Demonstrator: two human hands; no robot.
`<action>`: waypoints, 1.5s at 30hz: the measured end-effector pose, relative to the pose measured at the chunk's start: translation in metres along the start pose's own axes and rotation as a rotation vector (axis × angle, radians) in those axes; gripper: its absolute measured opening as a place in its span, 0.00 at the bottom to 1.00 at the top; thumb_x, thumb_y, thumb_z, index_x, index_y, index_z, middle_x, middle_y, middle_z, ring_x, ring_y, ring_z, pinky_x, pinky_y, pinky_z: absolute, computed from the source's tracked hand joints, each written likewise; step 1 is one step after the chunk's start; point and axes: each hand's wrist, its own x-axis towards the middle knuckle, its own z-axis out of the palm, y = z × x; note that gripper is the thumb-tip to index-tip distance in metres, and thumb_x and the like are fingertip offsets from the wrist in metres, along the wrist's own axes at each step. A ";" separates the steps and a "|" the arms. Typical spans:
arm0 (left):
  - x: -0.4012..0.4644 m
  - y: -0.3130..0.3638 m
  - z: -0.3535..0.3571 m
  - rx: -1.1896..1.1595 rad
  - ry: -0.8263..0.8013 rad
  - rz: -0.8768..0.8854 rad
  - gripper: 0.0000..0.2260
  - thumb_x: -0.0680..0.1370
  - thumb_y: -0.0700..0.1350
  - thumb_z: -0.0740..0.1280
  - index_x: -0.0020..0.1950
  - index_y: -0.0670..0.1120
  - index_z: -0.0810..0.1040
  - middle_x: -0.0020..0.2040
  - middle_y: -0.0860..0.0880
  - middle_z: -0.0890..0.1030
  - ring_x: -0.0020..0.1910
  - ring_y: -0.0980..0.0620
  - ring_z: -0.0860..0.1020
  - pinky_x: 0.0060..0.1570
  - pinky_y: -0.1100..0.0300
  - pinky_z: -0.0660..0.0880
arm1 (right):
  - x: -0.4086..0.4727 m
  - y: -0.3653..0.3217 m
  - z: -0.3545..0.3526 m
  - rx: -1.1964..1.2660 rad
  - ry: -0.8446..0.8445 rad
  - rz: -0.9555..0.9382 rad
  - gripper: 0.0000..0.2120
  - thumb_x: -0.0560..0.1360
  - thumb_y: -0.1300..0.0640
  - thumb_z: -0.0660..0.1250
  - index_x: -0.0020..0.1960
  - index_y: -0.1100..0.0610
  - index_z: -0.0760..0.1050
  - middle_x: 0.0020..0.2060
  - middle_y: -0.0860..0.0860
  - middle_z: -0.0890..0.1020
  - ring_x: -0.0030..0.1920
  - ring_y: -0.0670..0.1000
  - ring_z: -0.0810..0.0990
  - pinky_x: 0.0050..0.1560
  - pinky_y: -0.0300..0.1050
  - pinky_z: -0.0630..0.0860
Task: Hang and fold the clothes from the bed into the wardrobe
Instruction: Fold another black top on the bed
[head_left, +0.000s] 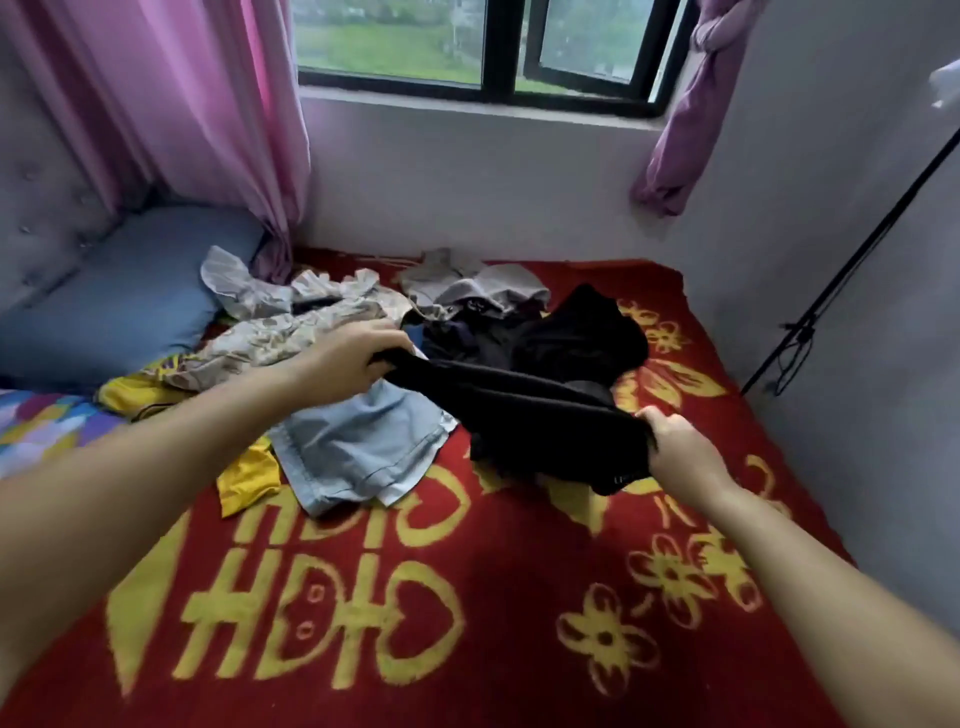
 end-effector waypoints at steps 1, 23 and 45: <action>-0.030 -0.007 0.021 0.021 -0.060 -0.007 0.11 0.70 0.27 0.67 0.49 0.39 0.81 0.44 0.43 0.79 0.43 0.45 0.78 0.44 0.54 0.73 | -0.021 -0.004 0.027 -0.018 -0.074 -0.016 0.09 0.77 0.62 0.58 0.57 0.55 0.70 0.42 0.52 0.74 0.45 0.60 0.76 0.33 0.48 0.66; -0.375 -0.041 0.307 0.315 -0.887 -0.327 0.22 0.74 0.40 0.62 0.68 0.48 0.67 0.61 0.48 0.72 0.61 0.46 0.71 0.65 0.54 0.64 | -0.218 -0.071 0.323 0.067 -0.847 -0.069 0.14 0.80 0.52 0.59 0.65 0.51 0.73 0.61 0.49 0.76 0.61 0.51 0.75 0.60 0.45 0.71; -0.213 0.107 0.463 -0.070 -0.585 -0.630 0.10 0.80 0.47 0.61 0.58 0.43 0.73 0.54 0.46 0.72 0.52 0.46 0.73 0.42 0.54 0.72 | 0.007 0.098 0.295 0.662 -0.213 0.443 0.06 0.76 0.56 0.62 0.43 0.57 0.73 0.36 0.52 0.72 0.38 0.50 0.73 0.39 0.44 0.64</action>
